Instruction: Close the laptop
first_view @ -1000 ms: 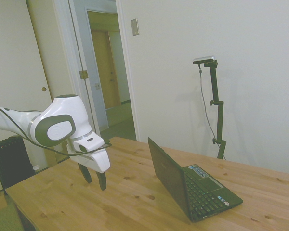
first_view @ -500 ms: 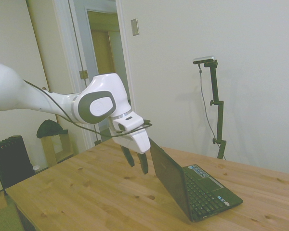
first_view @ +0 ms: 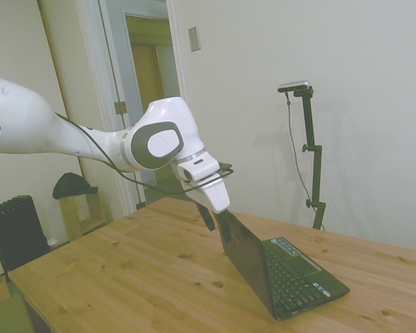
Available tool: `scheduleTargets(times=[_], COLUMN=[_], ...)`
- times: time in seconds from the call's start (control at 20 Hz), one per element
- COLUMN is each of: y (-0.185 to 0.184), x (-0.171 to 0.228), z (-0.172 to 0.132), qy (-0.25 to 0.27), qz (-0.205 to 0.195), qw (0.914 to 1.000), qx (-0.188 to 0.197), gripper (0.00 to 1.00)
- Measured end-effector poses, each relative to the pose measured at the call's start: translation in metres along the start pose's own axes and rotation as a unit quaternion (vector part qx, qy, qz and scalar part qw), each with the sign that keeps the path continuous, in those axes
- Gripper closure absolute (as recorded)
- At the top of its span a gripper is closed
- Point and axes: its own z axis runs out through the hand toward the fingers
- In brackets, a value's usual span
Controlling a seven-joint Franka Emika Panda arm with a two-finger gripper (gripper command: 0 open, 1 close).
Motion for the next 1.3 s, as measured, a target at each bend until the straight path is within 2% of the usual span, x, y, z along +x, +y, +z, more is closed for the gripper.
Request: scheduleTargets(times=[0.9,1.3], y=[0.011,0.012], x=[0.053,0.112], z=[-0.009,0.019], qy=[0.013,0.026], qz=[0.054,0.086], qw=[0.9985,0.9958], qx=[0.001,-0.019], gripper=[1.0,1.0])
